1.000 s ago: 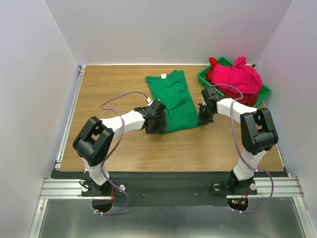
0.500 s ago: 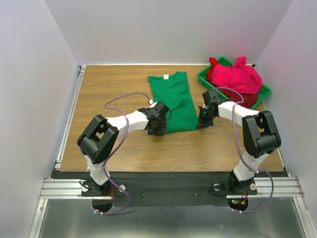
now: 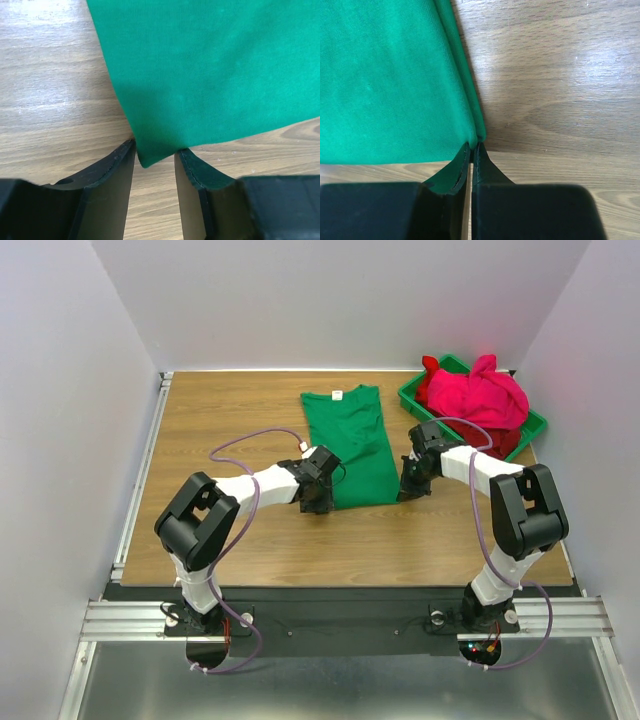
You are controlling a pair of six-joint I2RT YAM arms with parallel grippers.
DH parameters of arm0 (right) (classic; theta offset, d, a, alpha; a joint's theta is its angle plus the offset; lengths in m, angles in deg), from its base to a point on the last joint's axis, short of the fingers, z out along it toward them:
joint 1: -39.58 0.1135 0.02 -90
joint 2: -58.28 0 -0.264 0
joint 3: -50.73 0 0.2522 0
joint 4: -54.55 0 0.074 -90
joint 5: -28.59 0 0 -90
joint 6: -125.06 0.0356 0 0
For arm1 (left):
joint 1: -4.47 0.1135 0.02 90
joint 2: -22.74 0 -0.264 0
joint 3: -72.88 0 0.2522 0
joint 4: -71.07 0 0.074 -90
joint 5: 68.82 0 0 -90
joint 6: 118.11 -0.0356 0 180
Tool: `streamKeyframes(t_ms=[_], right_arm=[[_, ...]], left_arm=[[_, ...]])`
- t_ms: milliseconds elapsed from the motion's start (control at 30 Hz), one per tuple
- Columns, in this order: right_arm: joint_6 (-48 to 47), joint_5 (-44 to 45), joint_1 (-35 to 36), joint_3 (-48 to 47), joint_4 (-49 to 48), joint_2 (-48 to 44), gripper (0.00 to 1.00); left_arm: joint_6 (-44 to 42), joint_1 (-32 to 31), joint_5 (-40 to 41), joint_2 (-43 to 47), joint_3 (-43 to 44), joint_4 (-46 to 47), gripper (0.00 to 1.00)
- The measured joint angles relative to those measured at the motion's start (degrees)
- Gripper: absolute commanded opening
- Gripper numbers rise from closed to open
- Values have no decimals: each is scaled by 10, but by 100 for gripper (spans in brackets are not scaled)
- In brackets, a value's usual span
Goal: Fold and stack the t-shirts
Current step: Fold the tshirt
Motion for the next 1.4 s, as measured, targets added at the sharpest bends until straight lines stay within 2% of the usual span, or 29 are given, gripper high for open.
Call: streamKeyframes(t_ms=[300, 467, 567, 700, 733, 767, 933, 1100, 1400], right_arm=[[0, 0, 0, 0, 0, 0, 0], [0, 0, 0, 0, 0, 0, 0], [0, 0, 0, 0, 1, 0, 0], [0, 0, 0, 0, 1, 0, 0], [0, 0, 0, 0, 1, 0, 0], [0, 0, 0, 0, 1, 0, 1], [0, 0, 0, 0, 6, -2, 0], [-2, 0, 1, 0, 35, -29, 0], [-12, -14, 1, 5, 94, -130, 0]], left_arm=[[0, 0, 0, 4, -7, 7, 47], [0, 0, 0, 7, -10, 7, 38], [-1, 0, 0, 7, -10, 7, 27], [-2, 0, -1, 7, -10, 7, 23], [-2, 0, -1, 7, -10, 7, 15], [-2, 0, -1, 7, -10, 7, 12], [-5, 0, -1, 7, -10, 6, 2], [-9, 0, -7, 23, -22, 5, 0], [-46, 0, -61, 112, -33, 1, 0]])
